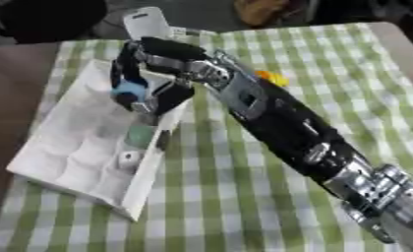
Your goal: Pick up objects on the table and place them in the box.
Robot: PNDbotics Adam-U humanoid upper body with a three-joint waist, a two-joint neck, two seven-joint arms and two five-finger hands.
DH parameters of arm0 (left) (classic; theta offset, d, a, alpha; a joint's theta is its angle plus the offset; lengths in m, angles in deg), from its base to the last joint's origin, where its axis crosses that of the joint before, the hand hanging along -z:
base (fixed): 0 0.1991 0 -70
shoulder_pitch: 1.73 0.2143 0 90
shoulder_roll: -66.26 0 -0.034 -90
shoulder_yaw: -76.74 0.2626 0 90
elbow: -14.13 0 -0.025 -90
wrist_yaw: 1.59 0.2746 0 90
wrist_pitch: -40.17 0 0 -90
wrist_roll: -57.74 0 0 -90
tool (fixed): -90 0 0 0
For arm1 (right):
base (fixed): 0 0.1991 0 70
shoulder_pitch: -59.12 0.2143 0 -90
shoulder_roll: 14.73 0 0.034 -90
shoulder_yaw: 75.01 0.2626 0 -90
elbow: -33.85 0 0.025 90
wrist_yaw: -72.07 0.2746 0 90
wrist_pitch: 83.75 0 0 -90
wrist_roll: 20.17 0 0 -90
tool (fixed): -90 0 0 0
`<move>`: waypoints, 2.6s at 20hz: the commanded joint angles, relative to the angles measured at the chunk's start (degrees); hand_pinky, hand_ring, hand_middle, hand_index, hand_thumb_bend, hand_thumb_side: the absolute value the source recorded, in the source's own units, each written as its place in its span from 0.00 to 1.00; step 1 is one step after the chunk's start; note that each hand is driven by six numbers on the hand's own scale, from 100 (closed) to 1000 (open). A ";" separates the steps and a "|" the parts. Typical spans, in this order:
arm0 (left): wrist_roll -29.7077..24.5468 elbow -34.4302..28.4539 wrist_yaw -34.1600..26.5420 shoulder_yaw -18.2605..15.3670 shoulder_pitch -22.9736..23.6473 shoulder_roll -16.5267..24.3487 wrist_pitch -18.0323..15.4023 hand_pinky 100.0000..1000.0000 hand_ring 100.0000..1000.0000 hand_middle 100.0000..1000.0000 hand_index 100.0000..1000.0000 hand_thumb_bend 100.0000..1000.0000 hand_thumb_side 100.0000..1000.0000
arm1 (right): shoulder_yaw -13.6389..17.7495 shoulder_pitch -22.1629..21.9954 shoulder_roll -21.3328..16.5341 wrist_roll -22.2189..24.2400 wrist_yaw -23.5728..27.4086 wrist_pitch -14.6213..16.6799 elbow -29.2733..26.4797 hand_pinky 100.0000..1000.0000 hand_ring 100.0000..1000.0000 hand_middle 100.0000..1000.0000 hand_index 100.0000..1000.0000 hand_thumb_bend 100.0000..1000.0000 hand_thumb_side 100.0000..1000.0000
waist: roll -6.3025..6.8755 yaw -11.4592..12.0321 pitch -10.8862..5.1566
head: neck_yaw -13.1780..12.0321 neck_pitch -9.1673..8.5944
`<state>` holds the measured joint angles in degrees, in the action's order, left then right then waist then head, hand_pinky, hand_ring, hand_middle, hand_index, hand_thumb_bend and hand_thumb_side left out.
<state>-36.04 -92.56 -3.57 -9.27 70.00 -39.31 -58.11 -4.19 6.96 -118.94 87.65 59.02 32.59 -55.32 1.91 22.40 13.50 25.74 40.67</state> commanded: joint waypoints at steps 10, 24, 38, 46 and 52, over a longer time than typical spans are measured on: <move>-0.35 -1.55 -0.14 0.12 -1.01 0.23 0.05 0.72 0.67 0.88 0.74 0.07 0.87 | -2.94 0.38 2.21 3.34 -2.90 5.82 1.62 0.39 0.39 0.18 0.31 0.00 0.00 | -0.07 0.35 0.42 | -0.19 -0.72; -0.21 -1.80 -0.19 0.09 -1.04 0.22 0.06 0.71 0.67 0.88 0.74 0.07 0.87 | -3.13 0.35 3.54 9.16 -18.26 23.30 4.88 1.00 0.99 1.00 1.00 0.00 0.05 | 0.02 0.29 0.97 | -0.53 -0.66; -0.23 -1.83 -0.19 0.10 -0.96 0.21 0.09 0.71 0.67 0.88 0.74 0.07 0.87 | -4.20 0.11 3.17 -5.36 -25.75 18.79 3.55 0.97 0.95 1.00 1.00 0.00 0.07 | 0.29 -0.01 0.80 | -0.51 -0.81; -0.22 -1.80 -0.26 0.15 -0.86 0.21 0.10 0.71 0.67 0.88 0.74 0.08 0.87 | -3.55 -0.54 -0.03 -10.43 -27.34 15.12 1.94 0.95 0.92 0.95 1.00 0.00 0.00 | 0.40 -0.55 0.42 | -0.62 -0.80; -0.20 -1.74 -0.16 0.15 -0.79 0.28 0.13 0.71 0.67 0.88 0.74 0.08 0.87 | -5.75 -2.67 -2.52 4.95 -33.19 25.26 3.56 1.00 0.97 1.00 1.00 0.00 0.60 | 0.26 -0.91 0.33 | -0.79 -0.76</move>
<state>-36.24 -93.24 -3.61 -9.19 69.70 -39.33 -57.95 -9.47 3.98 -119.80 86.55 27.20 53.65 -51.72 1.91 21.51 14.24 25.15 40.66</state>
